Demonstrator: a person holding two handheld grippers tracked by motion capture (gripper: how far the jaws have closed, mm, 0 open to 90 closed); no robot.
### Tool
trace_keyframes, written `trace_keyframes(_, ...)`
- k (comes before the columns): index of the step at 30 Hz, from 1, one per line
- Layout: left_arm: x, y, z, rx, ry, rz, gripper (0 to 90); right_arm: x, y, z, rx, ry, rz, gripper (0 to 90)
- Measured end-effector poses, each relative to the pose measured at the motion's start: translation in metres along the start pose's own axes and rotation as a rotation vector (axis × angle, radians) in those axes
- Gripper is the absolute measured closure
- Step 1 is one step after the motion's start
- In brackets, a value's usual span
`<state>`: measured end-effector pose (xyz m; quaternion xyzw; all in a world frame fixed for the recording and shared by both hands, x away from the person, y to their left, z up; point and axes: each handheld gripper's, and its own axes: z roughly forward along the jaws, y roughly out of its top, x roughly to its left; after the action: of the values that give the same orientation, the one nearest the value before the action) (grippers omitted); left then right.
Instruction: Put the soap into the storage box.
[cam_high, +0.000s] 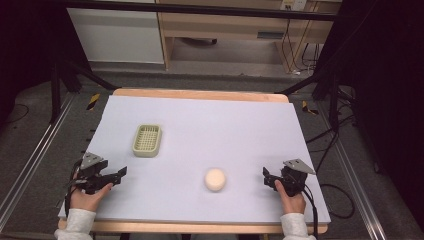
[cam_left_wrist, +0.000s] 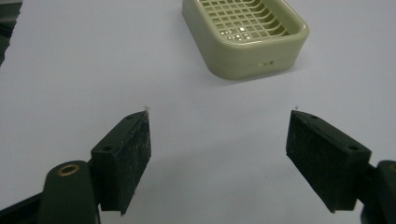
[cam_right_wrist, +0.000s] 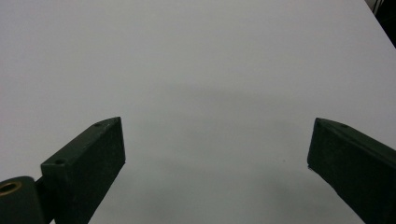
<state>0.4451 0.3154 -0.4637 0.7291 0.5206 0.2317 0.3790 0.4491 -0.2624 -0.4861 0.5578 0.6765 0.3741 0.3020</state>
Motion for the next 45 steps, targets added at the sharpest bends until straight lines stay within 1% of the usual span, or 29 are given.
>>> trace_keyframes(6, -0.004, 0.004, -0.004, -0.025, -0.007, 0.005, 21.9, 0.000, 0.000, 0.000, 0.003, 0.002, -0.002, 4.3)
trace_keyframes(7, -0.006, 0.005, -0.005, -0.025, -0.009, 0.008, 22.0, 0.000, 0.000, 0.001, 0.003, 0.003, -0.004, 4.3)
trace_keyframes(8, -0.010, 0.007, -0.006, -0.030, -0.019, 0.008, 22.2, 0.000, 0.000, 0.000, 0.003, 0.004, -0.006, 4.3)
trace_keyframes(9, -0.010, 0.007, -0.006, -0.030, -0.019, 0.008, 22.2, 0.000, 0.000, 0.000, 0.003, 0.004, -0.006, 4.3)
trace_keyframes(10, -0.013, 0.008, -0.007, -0.036, -0.022, 0.009, 22.2, 0.000, 0.000, 0.000, 0.004, 0.005, -0.006, 4.3)
trace_keyframes(17, -0.030, 0.016, -0.009, -0.053, -0.056, 0.057, 21.8, 0.001, 0.000, 0.000, 0.004, 0.002, -0.009, 4.3)
trace_keyframes(22, -0.040, 0.021, -0.009, -0.053, -0.073, 0.086, 21.4, 0.001, 0.000, 0.001, 0.010, -0.001, -0.012, 4.2)
trace_keyframes(26, -0.049, 0.026, -0.008, -0.054, -0.090, 0.118, 21.2, 0.001, 0.000, 0.001, 0.011, -0.001, -0.010, 4.2)
trace_keyframes(29, -0.051, 0.027, -0.007, -0.052, -0.093, 0.128, 21.1, 0.001, 0.000, 0.001, 0.010, 0.001, -0.012, 4.2)
trace_keyframes(31, -0.054, 0.028, -0.007, -0.057, -0.095, 0.128, 21.0, 0.001, 0.000, 0.001, 0.010, 0.000, -0.012, 4.2)
trace_keyframes(32, -0.055, 0.029, -0.007, -0.053, -0.095, 0.140, 21.0, 0.001, 0.000, 0.001, 0.010, 0.001, -0.012, 4.2)
trace_keyframes(33, -0.056, 0.029, -0.007, -0.057, -0.098, 0.137, 21.0, 0.001, 0.000, 0.001, 0.011, 0.002, -0.011, 4.2)
trace_keyframes(34, -0.058, 0.031, -0.007, -0.056, -0.101, 0.147, 21.0, 0.001, 0.000, 0.002, 0.011, 0.002, -0.011, 4.2)
trace_keyframes(36, -0.061, 0.033, -0.007, -0.061, -0.106, 0.152, 20.9, 0.001, 0.000, 0.001, 0.011, 0.001, -0.013, 4.2)
trace_keyframes(37, -0.063, 0.035, -0.007, -0.057, -0.111, 0.166, 20.9, 0.001, 0.000, 0.001, 0.011, 0.000, -0.014, 4.2)
trace_keyframes(41, -0.067, 0.040, -0.008, -0.080, -0.119, 0.167, 20.5, 0.001, 0.000, 0.001, 0.003, -0.004, -0.012, 4.2)
trace_keyframes(42, -0.069, 0.041, -0.009, -0.079, -0.121, 0.175, 20.5, 0.001, 0.000, 0.001, 0.003, -0.004, -0.012, 4.2)
trace_keyframes(45, -0.072, 0.046, -0.007, -0.086, -0.129, 0.175, 20.3, 0.001, 0.000, 0.000, 0.004, 0.000, -0.007, 4.2)
